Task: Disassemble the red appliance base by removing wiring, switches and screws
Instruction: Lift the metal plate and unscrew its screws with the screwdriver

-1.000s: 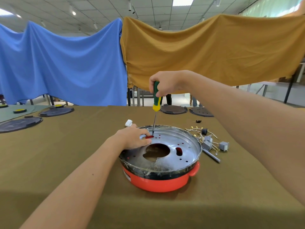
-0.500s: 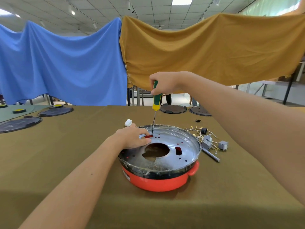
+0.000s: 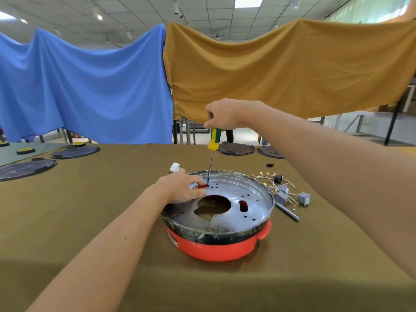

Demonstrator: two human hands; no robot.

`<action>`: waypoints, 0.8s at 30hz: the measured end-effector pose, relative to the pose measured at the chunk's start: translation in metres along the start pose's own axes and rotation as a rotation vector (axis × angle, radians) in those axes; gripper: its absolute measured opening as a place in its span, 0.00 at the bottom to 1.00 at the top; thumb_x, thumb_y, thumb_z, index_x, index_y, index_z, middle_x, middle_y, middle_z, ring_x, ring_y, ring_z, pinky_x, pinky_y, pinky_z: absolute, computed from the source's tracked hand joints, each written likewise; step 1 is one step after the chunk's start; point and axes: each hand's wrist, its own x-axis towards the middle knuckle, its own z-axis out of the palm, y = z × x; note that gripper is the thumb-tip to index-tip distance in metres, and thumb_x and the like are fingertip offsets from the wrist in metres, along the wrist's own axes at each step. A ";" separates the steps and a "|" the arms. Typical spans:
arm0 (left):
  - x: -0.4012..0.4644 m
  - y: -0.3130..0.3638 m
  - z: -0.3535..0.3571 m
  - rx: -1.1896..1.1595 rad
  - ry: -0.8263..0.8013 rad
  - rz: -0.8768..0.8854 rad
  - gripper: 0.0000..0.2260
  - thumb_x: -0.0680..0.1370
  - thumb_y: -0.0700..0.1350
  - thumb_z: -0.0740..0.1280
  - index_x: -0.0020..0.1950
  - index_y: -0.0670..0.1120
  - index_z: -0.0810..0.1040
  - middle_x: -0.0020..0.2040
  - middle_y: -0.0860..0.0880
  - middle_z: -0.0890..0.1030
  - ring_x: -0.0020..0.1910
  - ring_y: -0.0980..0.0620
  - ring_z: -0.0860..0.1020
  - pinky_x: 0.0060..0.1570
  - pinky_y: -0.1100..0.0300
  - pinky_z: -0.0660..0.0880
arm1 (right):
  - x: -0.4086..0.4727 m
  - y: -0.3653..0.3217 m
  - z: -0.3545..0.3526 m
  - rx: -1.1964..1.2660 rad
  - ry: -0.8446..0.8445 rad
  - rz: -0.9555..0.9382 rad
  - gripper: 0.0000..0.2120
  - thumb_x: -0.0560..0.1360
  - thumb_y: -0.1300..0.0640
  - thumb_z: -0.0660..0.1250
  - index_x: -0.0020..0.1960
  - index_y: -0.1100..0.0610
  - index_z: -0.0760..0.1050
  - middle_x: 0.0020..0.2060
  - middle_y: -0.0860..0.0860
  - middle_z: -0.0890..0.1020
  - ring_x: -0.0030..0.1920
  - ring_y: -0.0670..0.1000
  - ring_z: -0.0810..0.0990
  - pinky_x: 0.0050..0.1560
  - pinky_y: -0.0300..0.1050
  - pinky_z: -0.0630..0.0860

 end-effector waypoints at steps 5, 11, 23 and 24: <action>0.000 0.000 0.000 -0.011 -0.002 -0.002 0.21 0.79 0.67 0.56 0.71 0.64 0.68 0.66 0.44 0.67 0.59 0.42 0.74 0.61 0.46 0.72 | -0.006 0.002 -0.006 0.299 -0.003 -0.063 0.10 0.77 0.65 0.68 0.56 0.57 0.73 0.45 0.48 0.73 0.41 0.48 0.73 0.39 0.42 0.71; 0.000 0.000 0.001 -0.014 -0.005 -0.009 0.21 0.78 0.67 0.56 0.70 0.65 0.68 0.66 0.44 0.67 0.60 0.42 0.74 0.60 0.47 0.72 | -0.005 0.001 0.000 0.143 -0.011 0.032 0.12 0.80 0.47 0.64 0.53 0.56 0.68 0.41 0.50 0.73 0.37 0.48 0.71 0.38 0.45 0.69; 0.002 -0.001 0.001 -0.009 0.003 0.001 0.21 0.78 0.67 0.56 0.70 0.65 0.68 0.65 0.45 0.67 0.59 0.43 0.74 0.59 0.48 0.73 | -0.004 0.007 -0.001 0.316 -0.001 -0.079 0.11 0.76 0.65 0.68 0.55 0.54 0.71 0.44 0.47 0.71 0.40 0.46 0.72 0.37 0.41 0.68; 0.002 -0.001 0.001 -0.011 0.002 0.001 0.21 0.78 0.67 0.56 0.70 0.65 0.68 0.65 0.45 0.67 0.59 0.43 0.74 0.60 0.47 0.73 | -0.004 0.007 -0.001 0.348 -0.011 -0.076 0.13 0.76 0.67 0.67 0.56 0.54 0.72 0.44 0.47 0.71 0.40 0.47 0.72 0.37 0.41 0.69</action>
